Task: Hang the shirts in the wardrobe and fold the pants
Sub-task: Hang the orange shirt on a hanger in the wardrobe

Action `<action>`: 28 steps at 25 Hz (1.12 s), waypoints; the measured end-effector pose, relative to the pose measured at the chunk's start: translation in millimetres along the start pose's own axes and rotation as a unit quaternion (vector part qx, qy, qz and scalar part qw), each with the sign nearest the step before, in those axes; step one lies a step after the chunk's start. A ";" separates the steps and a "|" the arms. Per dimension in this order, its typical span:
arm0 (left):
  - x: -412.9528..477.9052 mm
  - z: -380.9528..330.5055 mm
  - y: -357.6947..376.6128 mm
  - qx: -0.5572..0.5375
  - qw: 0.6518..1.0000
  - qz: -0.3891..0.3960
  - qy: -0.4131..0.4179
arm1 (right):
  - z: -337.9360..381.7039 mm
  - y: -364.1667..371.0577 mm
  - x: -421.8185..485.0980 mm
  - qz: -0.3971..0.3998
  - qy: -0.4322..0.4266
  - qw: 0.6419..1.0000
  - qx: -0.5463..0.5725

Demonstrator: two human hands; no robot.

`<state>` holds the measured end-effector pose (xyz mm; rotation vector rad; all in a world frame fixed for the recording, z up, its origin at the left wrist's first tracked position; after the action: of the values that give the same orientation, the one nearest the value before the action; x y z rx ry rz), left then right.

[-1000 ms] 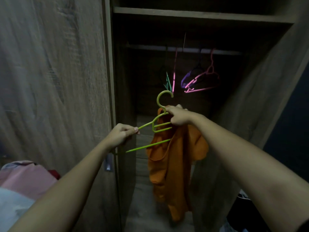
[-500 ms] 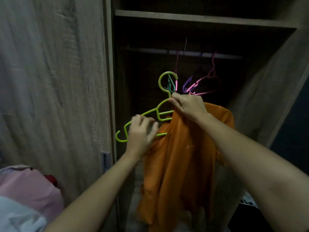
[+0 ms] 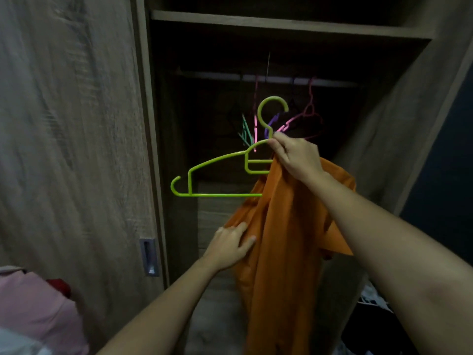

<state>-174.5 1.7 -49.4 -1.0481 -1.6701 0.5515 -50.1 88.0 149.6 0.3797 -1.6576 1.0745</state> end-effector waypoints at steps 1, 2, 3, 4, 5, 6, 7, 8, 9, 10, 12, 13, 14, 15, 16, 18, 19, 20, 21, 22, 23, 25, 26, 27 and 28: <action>-2.3 11.4 0.4 0.029 1.000 0.001 0.006 | -6.3 -2.1 -1.3 0.005 0.007 1.000 -0.004; -4.0 19.8 -3.9 0.032 0.999 -0.007 0.015 | -10.7 -3.9 -3.5 0.011 0.003 1.000 -0.012; -4.8 25.6 -11.6 0.030 0.999 -0.016 0.034 | -16.0 -4.4 -7.0 0.016 -0.008 1.000 -0.021; -4.8 29.9 -20.9 0.040 0.997 -0.017 0.063 | -22.1 -4.9 -11.1 0.024 -0.019 0.999 -0.031; -4.3 37.9 -29.9 0.064 0.994 -0.003 0.092 | -28.5 -5.8 -15.6 0.034 -0.030 0.998 -0.040; -4.0 50.0 -38.4 0.096 0.990 0.022 0.105 | -35.5 -5.4 -21.3 0.047 -0.037 0.997 -0.049; -3.5 62.0 -46.9 0.128 0.985 0.050 0.106 | -42.1 -4.5 -27.1 0.062 -0.041 0.996 -0.057; -2.3 72.7 -54.0 0.156 0.979 0.079 0.103 | -46.8 -4.3 -32.3 0.073 -0.046 0.994 -0.068; -1.7 78.6 -60.9 0.170 0.975 0.108 0.097 | -48.6 -2.8 -37.5 0.081 -0.056 0.992 -0.078; 0.7 80.6 -67.5 0.160 0.974 0.133 0.085 | -48.1 -0.7 -41.9 0.084 -0.073 0.990 -0.087; 13.3 73.4 -80.0 0.129 0.975 0.167 0.066 | -42.2 7.0 -49.2 0.094 -0.107 0.985 -0.093; 24.0 64.4 -86.1 0.135 0.974 0.170 0.070 | -37.6 11.5 -51.5 0.097 -0.116 0.984 -0.093; 36.1 54.0 -92.1 0.150 0.973 0.156 0.080 | -33.1 15.9 -52.5 0.094 -0.118 0.984 -0.094; 47.8 42.9 -96.8 0.155 0.975 0.132 0.092 | -28.3 18.5 -52.1 0.087 -0.111 0.986 -0.094; 57.9 32.1 -99.6 0.147 0.978 0.094 0.111 | -25.6 21.3 -51.6 0.081 -0.091 0.989 -0.088; 68.3 19.9 -103.4 0.100 0.987 -0.017 0.122 | -24.7 24.3 -52.4 0.083 -0.027 0.994 -0.059; 69.0 22.3 -106.0 0.063 0.992 -0.073 0.080 | -26.8 24.9 -54.6 0.087 0.008 0.995 -0.040; 67.2 30.4 -108.2 0.020 0.994 -0.111 0.011 | -30.9 24.0 -57.2 0.086 0.038 0.995 -0.026; 63.8 39.6 -108.7 -0.028 0.990 -0.125 -0.063 | -35.9 21.8 -59.7 0.079 0.067 0.995 -0.015; 60.6 47.0 -107.1 -0.080 0.983 -0.116 -0.114 | -41.8 20.1 -61.9 0.071 0.092 0.993 -0.007; 58.8 50.0 -104.9 -0.124 0.978 -0.094 -0.135 | -46.7 19.4 -63.6 0.067 0.107 0.992 -0.001; 58.4 45.4 -106.4 -0.144 0.981 -0.066 -0.113 | -50.3 20.8 -65.9 0.077 0.122 0.989 0.017; 60.3 42.9 -107.9 -0.127 0.986 -0.056 -0.095 | -49.0 22.7 -66.7 0.089 0.125 0.988 0.028; 62.4 39.6 -108.5 -0.102 0.991 -0.045 -0.075 | -46.1 24.4 -66.7 0.101 0.126 0.986 0.038; 64.5 36.0 -107.8 -0.080 0.994 -0.033 -0.059 | -43.0 25.9 -66.6 0.110 0.126 0.985 0.047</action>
<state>-252.6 6.1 55.2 -1.0873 -1.8713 0.4488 -17.4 119.0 79.4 0.1159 -1.4498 1.3107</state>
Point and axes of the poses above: each hand's wrist, its own x-axis towards the middle knuckle, its own y-axis out of the palm, z = x × y, the point moved 5 cm from there along x, towards the middle knuckle, and after that the axes turned 13 degrees about -z, right-handed, at the moved point
